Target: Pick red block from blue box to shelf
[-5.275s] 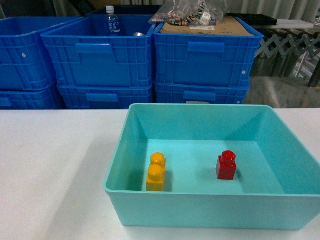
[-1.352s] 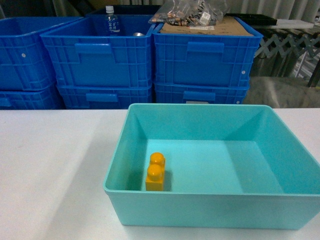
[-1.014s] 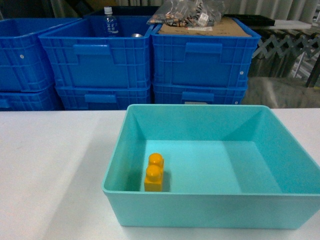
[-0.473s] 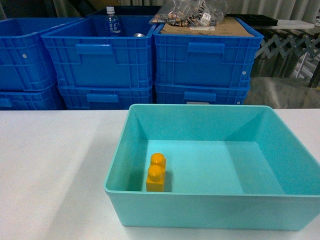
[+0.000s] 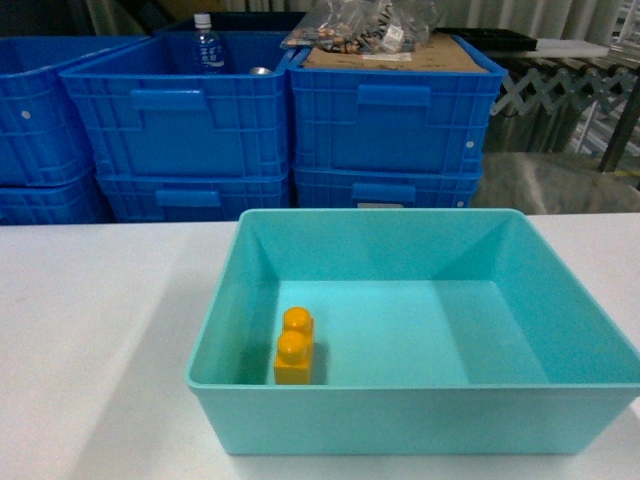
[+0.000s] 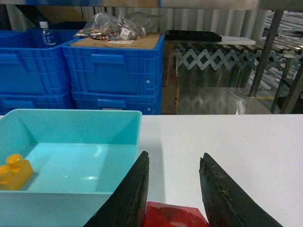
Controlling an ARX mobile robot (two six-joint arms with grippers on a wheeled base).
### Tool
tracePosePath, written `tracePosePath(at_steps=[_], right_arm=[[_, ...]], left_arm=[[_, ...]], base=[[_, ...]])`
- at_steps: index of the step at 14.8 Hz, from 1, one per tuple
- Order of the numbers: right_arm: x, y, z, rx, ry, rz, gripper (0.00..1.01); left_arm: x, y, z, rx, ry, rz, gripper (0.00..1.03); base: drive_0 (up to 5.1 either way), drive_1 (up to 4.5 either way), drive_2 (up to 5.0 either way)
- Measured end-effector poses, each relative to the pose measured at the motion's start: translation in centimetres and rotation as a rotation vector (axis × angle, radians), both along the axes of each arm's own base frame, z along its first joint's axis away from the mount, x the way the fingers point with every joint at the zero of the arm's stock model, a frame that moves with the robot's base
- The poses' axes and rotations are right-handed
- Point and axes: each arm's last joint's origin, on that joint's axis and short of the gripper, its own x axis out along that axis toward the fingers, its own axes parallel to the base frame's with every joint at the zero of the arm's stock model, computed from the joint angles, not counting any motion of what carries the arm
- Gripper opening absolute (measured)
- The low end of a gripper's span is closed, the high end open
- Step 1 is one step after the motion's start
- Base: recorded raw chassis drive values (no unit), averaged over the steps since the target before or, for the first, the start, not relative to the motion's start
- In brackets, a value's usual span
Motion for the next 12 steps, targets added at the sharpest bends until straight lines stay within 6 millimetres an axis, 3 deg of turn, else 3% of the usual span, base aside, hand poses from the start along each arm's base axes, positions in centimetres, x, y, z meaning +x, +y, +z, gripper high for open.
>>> tracePosePath(at_steps=[12], right_arm=[[0.00,0.00,0.00,0.000,0.000,0.000,0.27]], left_arm=[[0.00,0.00,0.00,0.000,0.000,-0.001,0.98]], base=[[-1.6,-1.64,-1.6]])
